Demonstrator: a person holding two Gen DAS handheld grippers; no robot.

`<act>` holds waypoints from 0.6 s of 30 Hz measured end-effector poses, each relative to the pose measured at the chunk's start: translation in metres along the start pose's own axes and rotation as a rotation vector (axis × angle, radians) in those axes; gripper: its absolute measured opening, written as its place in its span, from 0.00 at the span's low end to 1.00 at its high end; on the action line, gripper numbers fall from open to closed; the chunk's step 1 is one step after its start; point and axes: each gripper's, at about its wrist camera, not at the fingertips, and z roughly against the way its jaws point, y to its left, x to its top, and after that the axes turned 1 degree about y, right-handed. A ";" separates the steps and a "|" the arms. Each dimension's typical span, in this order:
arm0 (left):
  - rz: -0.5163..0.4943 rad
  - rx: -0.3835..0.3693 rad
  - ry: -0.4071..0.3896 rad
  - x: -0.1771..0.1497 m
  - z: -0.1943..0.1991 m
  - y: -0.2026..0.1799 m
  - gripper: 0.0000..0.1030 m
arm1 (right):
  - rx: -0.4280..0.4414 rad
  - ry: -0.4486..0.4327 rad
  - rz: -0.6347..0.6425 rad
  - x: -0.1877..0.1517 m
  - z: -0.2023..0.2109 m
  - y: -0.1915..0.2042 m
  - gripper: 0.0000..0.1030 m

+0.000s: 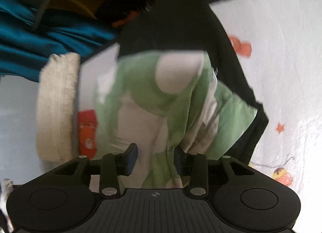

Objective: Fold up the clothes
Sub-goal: 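Lift the garment off the mat with both tools, then carry the held garment with both tools over to the geometric-print bed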

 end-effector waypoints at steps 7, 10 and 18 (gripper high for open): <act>-0.029 -0.082 -0.072 0.003 0.072 0.009 0.02 | 0.097 -0.052 0.059 -0.004 0.022 0.038 0.08; -0.044 -0.175 -0.236 0.017 0.137 0.014 0.02 | 0.260 -0.166 0.092 0.002 0.070 0.070 0.07; -0.017 -0.395 -0.100 0.054 0.136 0.006 0.66 | 0.491 -0.336 0.219 0.005 0.187 0.155 0.07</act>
